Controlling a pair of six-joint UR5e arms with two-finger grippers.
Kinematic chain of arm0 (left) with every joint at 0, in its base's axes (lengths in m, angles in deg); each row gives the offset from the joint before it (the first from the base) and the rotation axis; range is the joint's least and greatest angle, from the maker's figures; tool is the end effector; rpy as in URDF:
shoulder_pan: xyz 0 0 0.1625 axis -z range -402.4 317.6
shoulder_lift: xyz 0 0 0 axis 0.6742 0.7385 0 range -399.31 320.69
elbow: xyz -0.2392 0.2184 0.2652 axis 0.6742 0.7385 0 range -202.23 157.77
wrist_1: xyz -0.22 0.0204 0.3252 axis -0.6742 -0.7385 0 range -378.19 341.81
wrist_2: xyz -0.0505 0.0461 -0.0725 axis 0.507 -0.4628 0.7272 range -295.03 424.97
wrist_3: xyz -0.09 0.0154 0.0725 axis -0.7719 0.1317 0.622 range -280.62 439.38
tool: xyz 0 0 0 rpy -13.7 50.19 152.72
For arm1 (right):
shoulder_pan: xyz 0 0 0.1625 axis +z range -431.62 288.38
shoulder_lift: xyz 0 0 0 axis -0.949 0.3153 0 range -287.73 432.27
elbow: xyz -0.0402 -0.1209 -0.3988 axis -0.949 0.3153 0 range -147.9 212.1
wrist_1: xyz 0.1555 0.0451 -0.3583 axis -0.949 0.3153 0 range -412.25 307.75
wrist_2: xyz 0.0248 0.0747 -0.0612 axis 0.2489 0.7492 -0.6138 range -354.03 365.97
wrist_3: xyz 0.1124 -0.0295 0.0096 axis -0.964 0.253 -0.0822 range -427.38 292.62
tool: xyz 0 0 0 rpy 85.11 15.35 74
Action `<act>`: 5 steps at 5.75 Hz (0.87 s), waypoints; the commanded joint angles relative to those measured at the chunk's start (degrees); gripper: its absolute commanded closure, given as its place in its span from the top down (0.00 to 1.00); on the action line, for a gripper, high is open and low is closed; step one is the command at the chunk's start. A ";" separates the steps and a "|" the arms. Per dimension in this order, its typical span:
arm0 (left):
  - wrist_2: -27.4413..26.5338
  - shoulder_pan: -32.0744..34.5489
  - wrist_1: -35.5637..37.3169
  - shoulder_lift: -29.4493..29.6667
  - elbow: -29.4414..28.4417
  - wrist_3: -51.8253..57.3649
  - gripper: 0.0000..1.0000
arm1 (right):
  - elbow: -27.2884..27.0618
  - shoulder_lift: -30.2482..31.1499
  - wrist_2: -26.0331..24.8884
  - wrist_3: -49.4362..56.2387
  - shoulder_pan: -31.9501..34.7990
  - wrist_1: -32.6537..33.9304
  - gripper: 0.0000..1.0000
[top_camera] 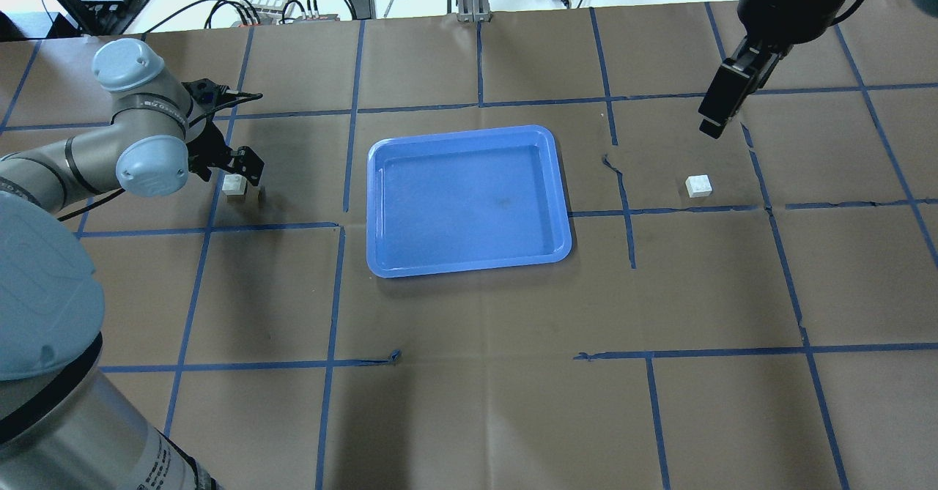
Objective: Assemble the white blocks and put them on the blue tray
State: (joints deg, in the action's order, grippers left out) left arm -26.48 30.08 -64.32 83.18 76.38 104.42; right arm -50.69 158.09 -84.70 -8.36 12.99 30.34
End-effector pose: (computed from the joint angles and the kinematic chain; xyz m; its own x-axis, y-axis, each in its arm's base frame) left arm 0.0591 -0.6197 0.1609 -0.9907 0.1292 -0.0434 0.1307 0.9909 -0.0330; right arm 0.0853 -0.5006 0.4757 -0.5927 -0.8032 -0.0597 -0.8054 0.5906 0.0496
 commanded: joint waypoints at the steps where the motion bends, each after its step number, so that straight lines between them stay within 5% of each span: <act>1: 0.22 0.03 0.34 0.38 0.09 0.79 0.31 | -0.09 -1.78 0.41 24.09 -5.48 0.03 1.00; 3: -0.30 0.99 -0.53 -1.98 0.27 2.29 0.06 | -0.27 -4.33 0.67 46.61 -9.53 3.97 1.00; 5: -0.66 13.48 -0.80 -5.32 -0.78 9.19 0.06 | -3.23 -7.75 0.85 55.27 -12.09 8.95 1.00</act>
State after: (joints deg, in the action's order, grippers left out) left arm -26.91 36.76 -64.92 79.40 76.22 109.69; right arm -52.30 152.07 -83.95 41.78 2.16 36.13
